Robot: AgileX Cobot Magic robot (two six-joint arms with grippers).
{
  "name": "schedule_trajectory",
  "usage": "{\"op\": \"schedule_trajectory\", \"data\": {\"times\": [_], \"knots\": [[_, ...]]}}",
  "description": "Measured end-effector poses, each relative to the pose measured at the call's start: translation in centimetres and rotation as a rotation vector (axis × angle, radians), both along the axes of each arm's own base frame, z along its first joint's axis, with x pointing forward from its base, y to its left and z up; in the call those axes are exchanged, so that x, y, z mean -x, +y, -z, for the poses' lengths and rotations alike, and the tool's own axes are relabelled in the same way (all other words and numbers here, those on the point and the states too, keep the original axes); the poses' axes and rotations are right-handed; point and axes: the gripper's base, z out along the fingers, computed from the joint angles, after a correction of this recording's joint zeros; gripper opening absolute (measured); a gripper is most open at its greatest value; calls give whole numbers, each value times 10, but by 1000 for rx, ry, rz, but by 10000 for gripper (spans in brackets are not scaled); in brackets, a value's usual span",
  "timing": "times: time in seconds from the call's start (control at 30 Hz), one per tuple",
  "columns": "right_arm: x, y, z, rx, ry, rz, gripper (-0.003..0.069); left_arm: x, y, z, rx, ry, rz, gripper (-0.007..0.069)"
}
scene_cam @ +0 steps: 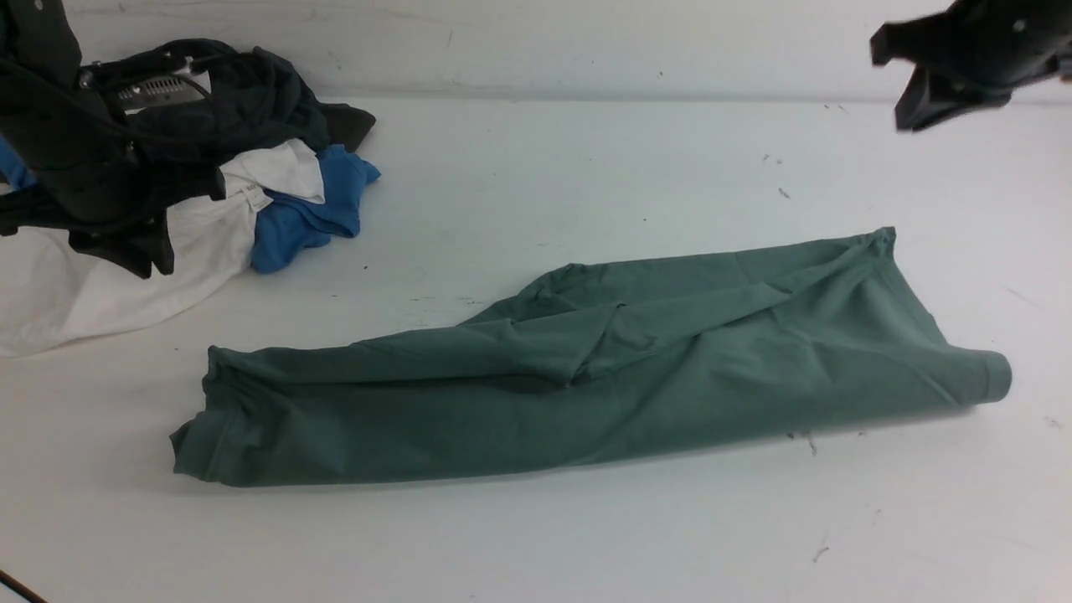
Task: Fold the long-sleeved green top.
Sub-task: Use both arms to drag the lower edge of the fabric forward and fold it over the upper edge
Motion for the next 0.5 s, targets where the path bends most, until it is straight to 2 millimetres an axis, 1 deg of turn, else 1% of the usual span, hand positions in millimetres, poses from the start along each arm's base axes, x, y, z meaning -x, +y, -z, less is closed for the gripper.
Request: {"op": "schedule_trajectory", "data": {"times": [0.03, 0.07, 0.1, 0.13, 0.17, 0.2, 0.23, 0.27, 0.3, 0.37, 0.47, 0.5], "knots": [[1, 3, -2, -4, -5, -7, 0, 0, 0, 0, -2, -2, 2, 33], [20, 26, 32, -16, 127, -70, -8, 0, 0, -2, -4, -2, 9, 8], [23, 32, 36, -19, 143, -85, -9, 0, 0, -2, -5, 0, 12, 5], [35, 50, 64, -11, 226, -138, -11, 0, 0, -2, -8, 3, 23, -3], [43, 67, 88, -1, 274, -193, -13, 0, 0, -2, -9, 5, 29, -4], [48, 80, 104, 8, 299, -230, -13, 0, 0, -2, -11, 5, 33, -4], [49, 83, 105, 10, 298, -237, -13, 0, 0, -2, -11, 5, 33, -4], [52, 101, 125, 20, 316, -280, -13, 0, 0, -2, -9, 4, 36, -4], [51, 109, 135, 24, 319, -294, -13, 0, 0, -2, -5, 5, 35, -4], [45, 119, 145, 27, 307, -310, -13, 0, -1, -2, 4, 4, 33, -4], [32, 127, 150, 15, 281, -311, -13, 0, -1, -2, 7, 4, 33, -4], [32, 127, 151, 14, 284, -310, -13, 0, -1, -2, 7, 4, 33, -4]]}}
